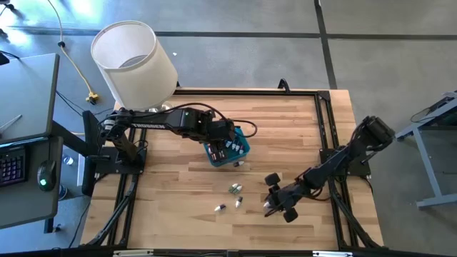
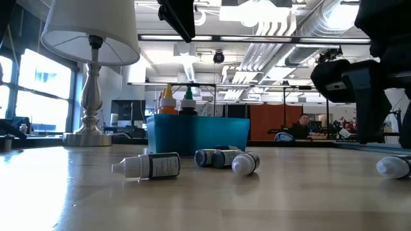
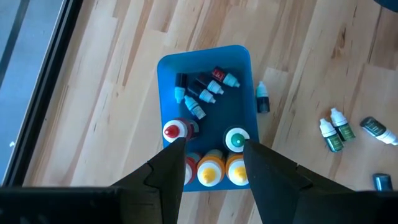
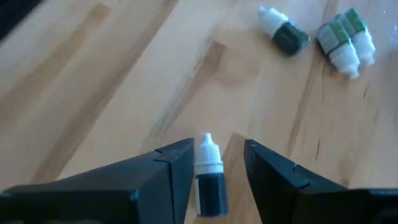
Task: Pick & Place food coloring
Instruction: Put the small black food coloring bottle into the bin
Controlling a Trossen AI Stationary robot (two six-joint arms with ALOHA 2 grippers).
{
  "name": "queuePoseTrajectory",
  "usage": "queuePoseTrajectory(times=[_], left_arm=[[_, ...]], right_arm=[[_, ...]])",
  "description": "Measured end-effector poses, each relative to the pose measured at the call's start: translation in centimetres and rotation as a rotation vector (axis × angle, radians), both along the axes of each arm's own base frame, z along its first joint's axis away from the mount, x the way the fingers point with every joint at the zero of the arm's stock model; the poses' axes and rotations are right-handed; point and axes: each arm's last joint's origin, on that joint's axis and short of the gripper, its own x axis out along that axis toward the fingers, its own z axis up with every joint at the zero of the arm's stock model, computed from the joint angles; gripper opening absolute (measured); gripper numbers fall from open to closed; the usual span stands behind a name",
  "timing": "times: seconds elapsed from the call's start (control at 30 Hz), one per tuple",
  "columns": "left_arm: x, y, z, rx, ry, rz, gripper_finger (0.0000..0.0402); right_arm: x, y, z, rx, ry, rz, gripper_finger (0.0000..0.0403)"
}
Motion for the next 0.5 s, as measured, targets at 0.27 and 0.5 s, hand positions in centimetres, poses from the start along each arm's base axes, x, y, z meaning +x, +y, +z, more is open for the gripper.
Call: queuePoseTrajectory(times=[0.27,0.5], left_arm=[[0.0,0.0,0.0,-0.002,0.0,0.002,0.0156],[0.0,0.0,0.0,-0.002,-0.002,0.001,0.0156]], right_arm=[[-1.8,-1.2,-2.8,0.034,0.021,-0.053,0.0138],[-3.3,-2.4,-4.2,0.087,-0.073,-0.056,0.0132]])
